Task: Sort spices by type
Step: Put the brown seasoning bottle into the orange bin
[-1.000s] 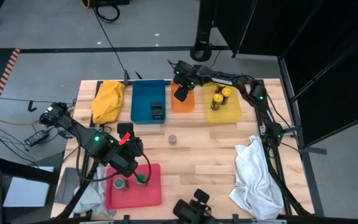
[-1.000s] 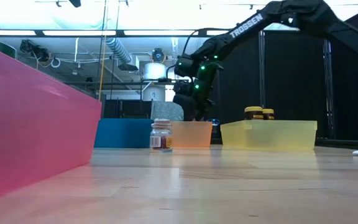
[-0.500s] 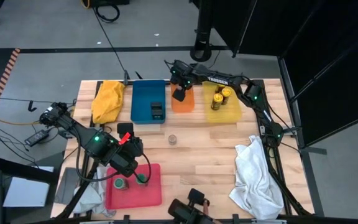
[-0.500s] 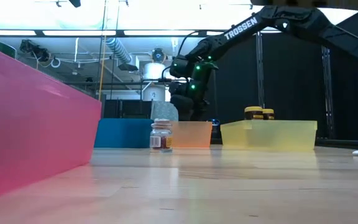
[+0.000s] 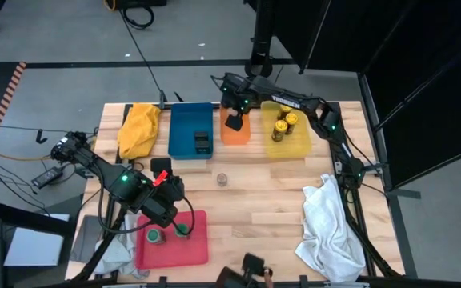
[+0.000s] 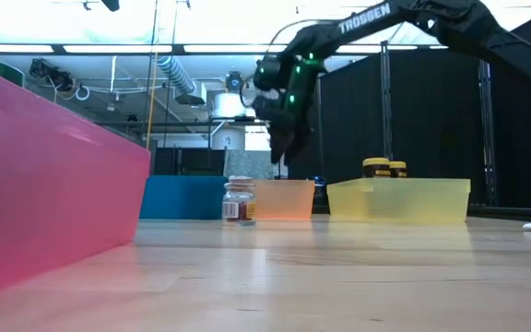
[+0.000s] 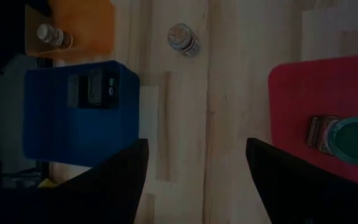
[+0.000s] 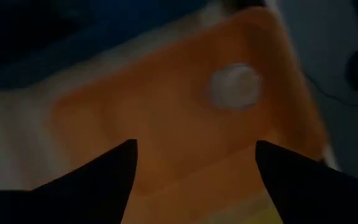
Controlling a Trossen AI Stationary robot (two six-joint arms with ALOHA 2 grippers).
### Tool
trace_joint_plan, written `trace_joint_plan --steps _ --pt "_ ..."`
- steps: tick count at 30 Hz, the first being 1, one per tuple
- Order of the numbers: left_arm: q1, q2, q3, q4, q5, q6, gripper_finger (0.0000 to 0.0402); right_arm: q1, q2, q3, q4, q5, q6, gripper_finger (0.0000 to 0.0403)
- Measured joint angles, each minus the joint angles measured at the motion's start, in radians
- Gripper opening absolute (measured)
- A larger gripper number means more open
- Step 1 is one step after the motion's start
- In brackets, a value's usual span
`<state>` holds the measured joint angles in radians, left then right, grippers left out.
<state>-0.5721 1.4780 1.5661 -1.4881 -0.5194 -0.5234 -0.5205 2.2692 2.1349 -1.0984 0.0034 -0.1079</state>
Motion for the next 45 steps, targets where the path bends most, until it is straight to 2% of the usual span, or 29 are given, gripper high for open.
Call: trace_joint_plan --steps 3,7,9,12,17,19,25,30,33,38,45 --pt "0.000 0.000 0.000 0.000 0.000 -0.003 0.0276 0.035 -0.038 0.014 -0.058 -0.113 0.018 0.0330" --pt "0.000 0.000 0.000 0.000 0.000 -0.005 0.0276 0.122 -0.077 0.017 -0.121 -0.422 0.030 0.0331" --pt "0.000 0.000 0.000 0.000 0.000 -0.005 0.0276 0.196 -0.078 0.016 -0.128 -0.461 0.008 0.0331" --pt "0.000 0.000 0.000 -0.001 0.000 -0.005 0.0276 0.320 -0.078 0.016 -0.128 -0.383 -0.044 0.0328" --pt "0.000 0.000 0.000 -0.004 0.000 -0.005 0.0276 0.511 -0.081 -0.031 -0.107 -0.067 -0.149 0.0320" --pt "-0.004 0.000 0.000 -0.005 0.000 -0.005 0.0276 0.562 -0.081 -0.057 -0.096 -0.005 -0.152 0.0317" --pt "-0.025 0.000 0.000 -0.004 0.000 -0.009 0.0276 0.623 -0.079 -0.180 0.061 0.022 -0.148 0.0313" --pt "-0.047 0.000 0.000 -0.005 -0.001 -0.031 0.0276 0.578 -0.079 -0.239 0.146 0.052 -0.146 0.0316" --pt "-0.059 0.000 0.000 -0.007 -0.001 -0.034 0.0276 0.541 -0.079 -0.265 0.224 0.035 -0.138 0.0315" --pt "-0.071 0.000 0.000 -0.007 -0.001 -0.035 0.0276 0.505 -0.079 -0.266 0.255 -0.012 -0.124 0.0314" --pt "-0.077 0.000 0.000 -0.007 -0.007 -0.031 0.0276 0.506 -0.079 -0.277 0.270 -0.049 -0.104 0.0314"
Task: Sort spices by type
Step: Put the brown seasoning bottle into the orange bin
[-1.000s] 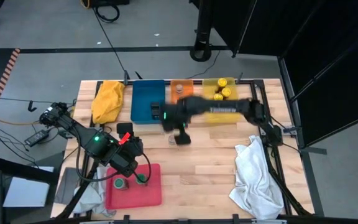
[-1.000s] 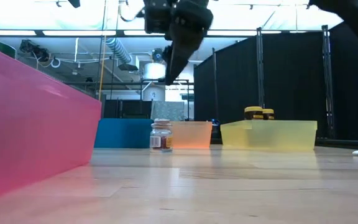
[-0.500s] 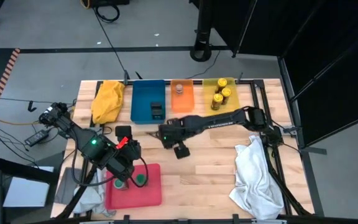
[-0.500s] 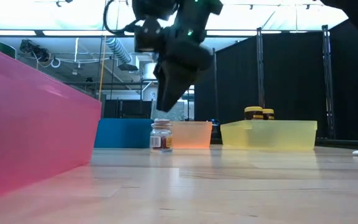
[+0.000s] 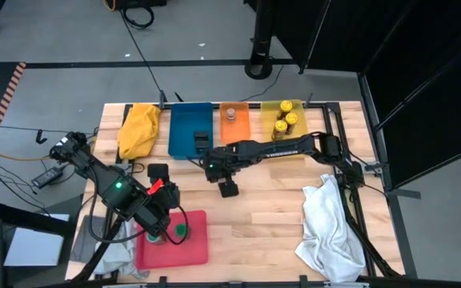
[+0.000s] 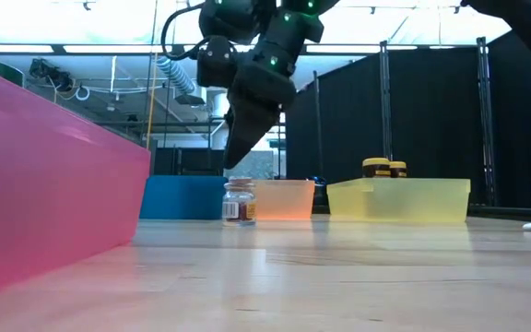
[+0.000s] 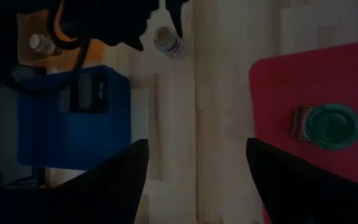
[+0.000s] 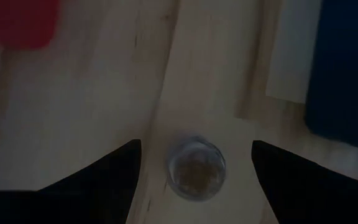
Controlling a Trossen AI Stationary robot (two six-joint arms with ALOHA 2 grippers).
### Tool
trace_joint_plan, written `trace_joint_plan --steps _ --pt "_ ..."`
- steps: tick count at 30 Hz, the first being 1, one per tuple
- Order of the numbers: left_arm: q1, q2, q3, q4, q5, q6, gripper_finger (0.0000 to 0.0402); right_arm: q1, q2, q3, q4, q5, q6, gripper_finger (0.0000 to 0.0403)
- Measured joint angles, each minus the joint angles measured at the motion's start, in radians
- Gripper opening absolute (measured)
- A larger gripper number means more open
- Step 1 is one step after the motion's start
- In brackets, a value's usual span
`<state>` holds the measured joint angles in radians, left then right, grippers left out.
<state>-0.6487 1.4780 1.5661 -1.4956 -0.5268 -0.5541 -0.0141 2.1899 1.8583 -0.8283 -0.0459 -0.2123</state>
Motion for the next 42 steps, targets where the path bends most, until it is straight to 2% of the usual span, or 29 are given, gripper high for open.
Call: trace_joint_plan --steps 4,8,12,16,23,26,31,34,42 --pt "0.000 0.000 0.000 0.000 -0.001 0.000 0.0276 0.001 0.000 -0.079 0.083 0.002 0.000 0.0313" --pt "0.000 0.000 0.000 0.000 -0.001 0.000 0.0276 -0.002 0.000 -0.144 0.133 0.051 0.000 0.0313" --pt "0.000 0.000 0.000 0.000 -0.003 0.002 0.0276 -0.004 0.001 -0.150 0.152 0.056 0.000 0.0307" --pt "0.000 0.000 0.000 0.000 -0.021 0.002 0.0276 -0.003 0.001 -0.148 0.177 0.056 0.001 0.0281" --pt "0.000 0.000 0.000 0.000 -0.025 0.001 0.0276 -0.003 -0.002 -0.146 0.197 0.082 0.007 0.0164" --pt "0.000 0.000 0.000 0.000 -0.025 0.000 0.0276 -0.003 -0.003 -0.147 0.172 0.074 0.008 0.0084" --pt "0.000 0.000 0.000 0.000 -0.025 0.000 0.0276 -0.002 0.001 -0.148 0.155 0.071 0.002 0.0008" --pt "0.000 0.000 0.000 0.000 -0.025 0.000 0.0276 -0.002 0.001 -0.149 0.140 0.071 0.001 0.0014" --pt "0.000 0.000 0.000 0.000 -0.024 0.000 0.0276 0.001 -0.031 -0.148 0.110 0.052 -0.034 0.0083"
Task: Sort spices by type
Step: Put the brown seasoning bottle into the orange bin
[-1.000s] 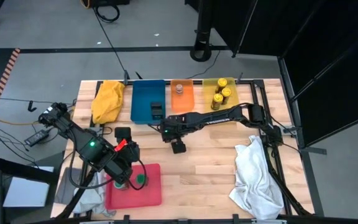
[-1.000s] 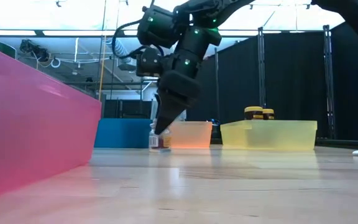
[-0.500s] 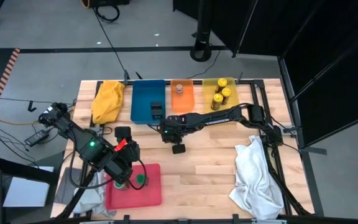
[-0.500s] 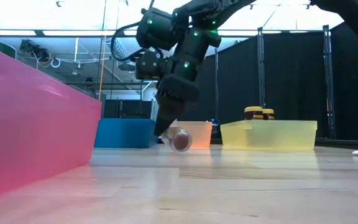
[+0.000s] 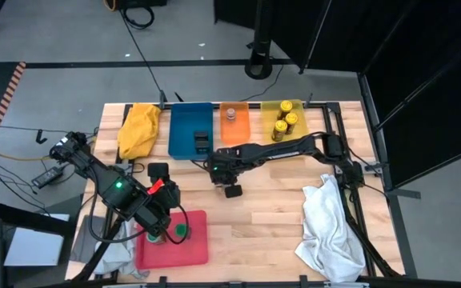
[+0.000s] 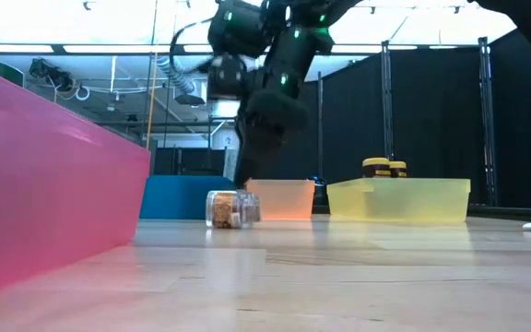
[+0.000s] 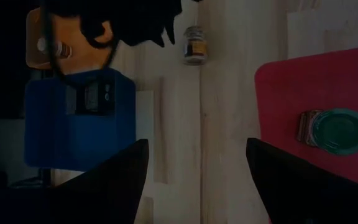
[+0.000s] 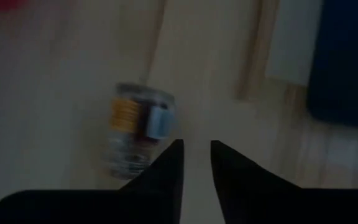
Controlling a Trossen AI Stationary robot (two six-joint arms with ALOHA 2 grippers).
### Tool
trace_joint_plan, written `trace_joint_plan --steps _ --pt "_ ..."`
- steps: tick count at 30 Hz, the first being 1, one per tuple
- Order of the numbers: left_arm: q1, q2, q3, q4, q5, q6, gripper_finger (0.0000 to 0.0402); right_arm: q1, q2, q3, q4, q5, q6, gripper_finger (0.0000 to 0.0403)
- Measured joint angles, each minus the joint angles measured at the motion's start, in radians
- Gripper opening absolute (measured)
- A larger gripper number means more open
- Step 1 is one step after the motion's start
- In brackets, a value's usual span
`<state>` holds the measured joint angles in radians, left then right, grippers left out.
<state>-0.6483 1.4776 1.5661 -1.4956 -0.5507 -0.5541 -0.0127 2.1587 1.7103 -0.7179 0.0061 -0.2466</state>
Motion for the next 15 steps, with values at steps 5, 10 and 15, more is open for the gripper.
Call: trace_joint_plan --steps 5,10,15 --pt "0.000 0.000 0.000 0.000 0.000 0.000 0.0276 0.025 -0.044 0.002 -0.005 -0.058 -0.016 0.0132" --pt "0.000 0.000 0.000 0.000 -0.007 0.000 0.0276 0.063 -0.053 0.002 -0.006 -0.044 0.004 0.0210" --pt "0.000 0.000 0.000 0.000 -0.009 0.000 0.0276 0.094 -0.003 0.002 0.006 0.064 0.011 0.0296"
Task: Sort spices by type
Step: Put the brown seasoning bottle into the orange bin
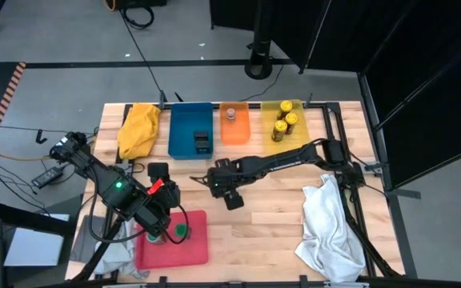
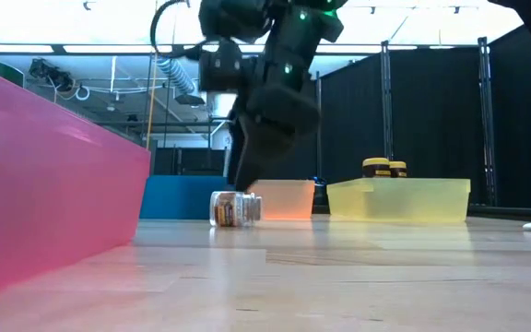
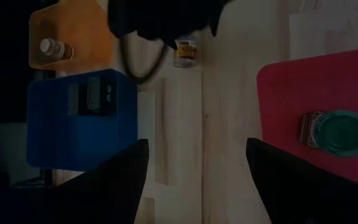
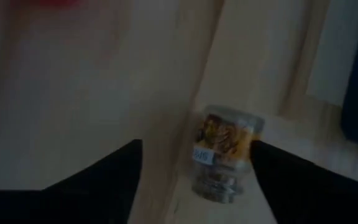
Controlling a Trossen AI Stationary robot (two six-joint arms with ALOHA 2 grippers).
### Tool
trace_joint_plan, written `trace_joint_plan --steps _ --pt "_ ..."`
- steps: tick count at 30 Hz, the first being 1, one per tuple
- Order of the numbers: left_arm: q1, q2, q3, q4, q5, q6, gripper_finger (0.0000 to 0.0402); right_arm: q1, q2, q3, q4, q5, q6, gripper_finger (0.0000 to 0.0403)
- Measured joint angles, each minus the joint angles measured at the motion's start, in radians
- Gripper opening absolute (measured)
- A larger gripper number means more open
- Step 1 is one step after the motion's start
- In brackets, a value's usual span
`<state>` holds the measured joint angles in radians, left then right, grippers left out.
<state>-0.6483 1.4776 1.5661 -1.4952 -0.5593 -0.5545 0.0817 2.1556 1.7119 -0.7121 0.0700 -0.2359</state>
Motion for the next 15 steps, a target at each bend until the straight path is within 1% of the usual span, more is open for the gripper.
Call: trace_joint_plan --steps 3,6,10,15 --pt "0.000 0.000 0.000 0.000 -0.002 0.000 0.0276 0.002 0.024 -0.001 0.010 0.059 0.004 0.0334" --pt "0.000 0.000 0.000 0.000 -0.002 0.000 0.0276 -0.015 0.049 -0.001 0.037 0.068 0.028 0.0354" --pt "0.000 0.000 0.000 0.004 -0.005 -0.004 0.0276 -0.041 0.064 0.000 0.051 0.068 0.059 0.0355" --pt "0.000 0.000 0.000 0.009 -0.005 -0.004 0.0276 -0.070 0.080 0.000 0.036 0.050 0.114 0.0333"
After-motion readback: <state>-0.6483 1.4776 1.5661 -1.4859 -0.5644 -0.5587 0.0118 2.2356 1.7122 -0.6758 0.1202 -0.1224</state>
